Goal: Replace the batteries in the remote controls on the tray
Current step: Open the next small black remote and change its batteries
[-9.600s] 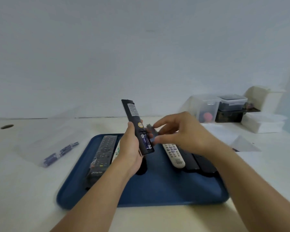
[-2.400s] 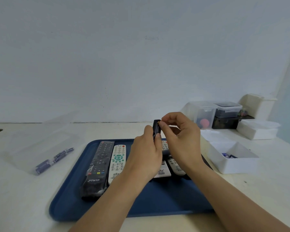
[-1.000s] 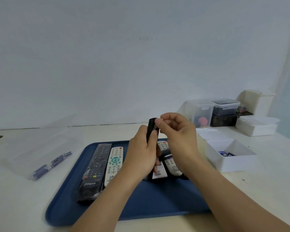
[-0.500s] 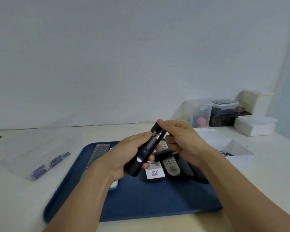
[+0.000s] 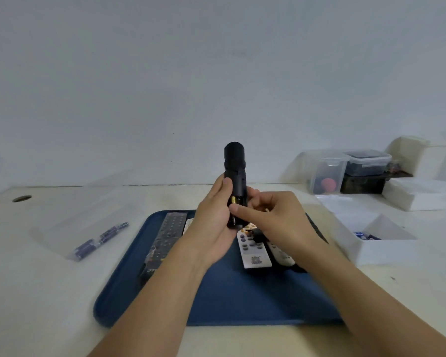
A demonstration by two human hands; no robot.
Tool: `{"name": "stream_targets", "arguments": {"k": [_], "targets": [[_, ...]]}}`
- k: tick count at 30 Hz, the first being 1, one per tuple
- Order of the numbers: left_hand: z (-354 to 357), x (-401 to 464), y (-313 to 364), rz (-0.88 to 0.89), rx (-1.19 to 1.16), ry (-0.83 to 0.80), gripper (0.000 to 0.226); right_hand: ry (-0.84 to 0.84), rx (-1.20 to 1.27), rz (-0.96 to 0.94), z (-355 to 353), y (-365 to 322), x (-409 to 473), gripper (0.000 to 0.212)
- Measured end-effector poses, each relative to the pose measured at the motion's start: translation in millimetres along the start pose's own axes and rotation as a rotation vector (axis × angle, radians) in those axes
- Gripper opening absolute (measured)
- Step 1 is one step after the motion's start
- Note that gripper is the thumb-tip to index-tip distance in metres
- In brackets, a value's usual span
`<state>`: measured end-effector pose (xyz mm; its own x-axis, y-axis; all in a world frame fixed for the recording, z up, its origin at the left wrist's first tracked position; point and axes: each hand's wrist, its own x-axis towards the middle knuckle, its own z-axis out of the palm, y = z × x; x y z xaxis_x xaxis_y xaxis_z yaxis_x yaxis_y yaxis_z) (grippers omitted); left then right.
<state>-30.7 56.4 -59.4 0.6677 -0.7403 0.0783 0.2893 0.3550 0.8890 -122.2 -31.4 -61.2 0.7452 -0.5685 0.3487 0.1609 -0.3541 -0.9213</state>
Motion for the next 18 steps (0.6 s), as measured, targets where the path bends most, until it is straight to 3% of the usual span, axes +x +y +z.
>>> {"name": "stream_targets", "arguments": {"k": [2, 5, 18], "targets": [[-2.2, 2.3, -0.1, -0.019, -0.083, 0.033, 0.03, 0.19, -0.146, -0.205, -3.7, -2.1, -2.0, 0.031], [-2.7, 2.1, -1.2, -0.049, -0.098, 0.027, 0.033, 0.164, -0.232, -0.369, -2.6, -3.2, -6.1, 0.021], [-0.4, 1.5, -3.2, -0.037, -0.076, 0.045, 0.039, 0.107, -0.202, -0.343, 6.0, 15.2, -0.2, 0.02]]}}
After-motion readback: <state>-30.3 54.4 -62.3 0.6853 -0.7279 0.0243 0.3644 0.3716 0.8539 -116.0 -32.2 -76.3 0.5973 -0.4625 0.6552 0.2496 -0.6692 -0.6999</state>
